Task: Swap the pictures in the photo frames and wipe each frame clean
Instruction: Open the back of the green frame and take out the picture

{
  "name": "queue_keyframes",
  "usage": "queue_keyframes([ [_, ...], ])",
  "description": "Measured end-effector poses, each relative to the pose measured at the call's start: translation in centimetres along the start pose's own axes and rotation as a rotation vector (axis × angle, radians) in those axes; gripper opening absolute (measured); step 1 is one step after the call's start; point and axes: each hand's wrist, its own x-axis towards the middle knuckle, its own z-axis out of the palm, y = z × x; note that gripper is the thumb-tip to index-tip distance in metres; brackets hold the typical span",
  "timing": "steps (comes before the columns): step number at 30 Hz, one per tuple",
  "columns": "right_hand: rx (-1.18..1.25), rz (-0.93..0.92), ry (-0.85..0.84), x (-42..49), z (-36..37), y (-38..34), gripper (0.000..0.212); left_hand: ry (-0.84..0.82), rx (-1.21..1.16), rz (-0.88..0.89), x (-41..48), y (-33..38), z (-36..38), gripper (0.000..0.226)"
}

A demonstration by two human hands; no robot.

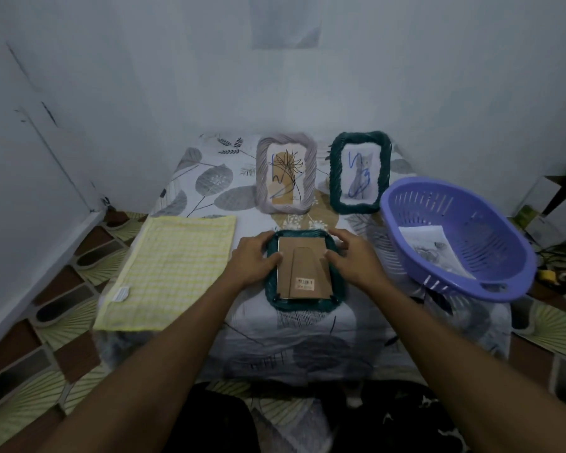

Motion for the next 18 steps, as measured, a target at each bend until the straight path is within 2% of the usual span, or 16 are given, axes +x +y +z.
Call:
queue_keyframes([
  [4,-0.056,-0.037,-0.006,-2.1,-0.3,-0.1,0.046,-0.008,-0.001,0.018,-1.7,-0.6,0.3,0.064],
  [13,-0.125,-0.127,-0.120,-6.1,-0.3,1.1,0.062,-0.041,0.060,0.056,-5.4,-1.4,1.6,0.077],
  [18,-0.109,-0.130,-0.113,-6.5,0.2,1.9,0.055,-0.038,0.083,0.044,-5.8,-1.0,1.6,0.075],
])
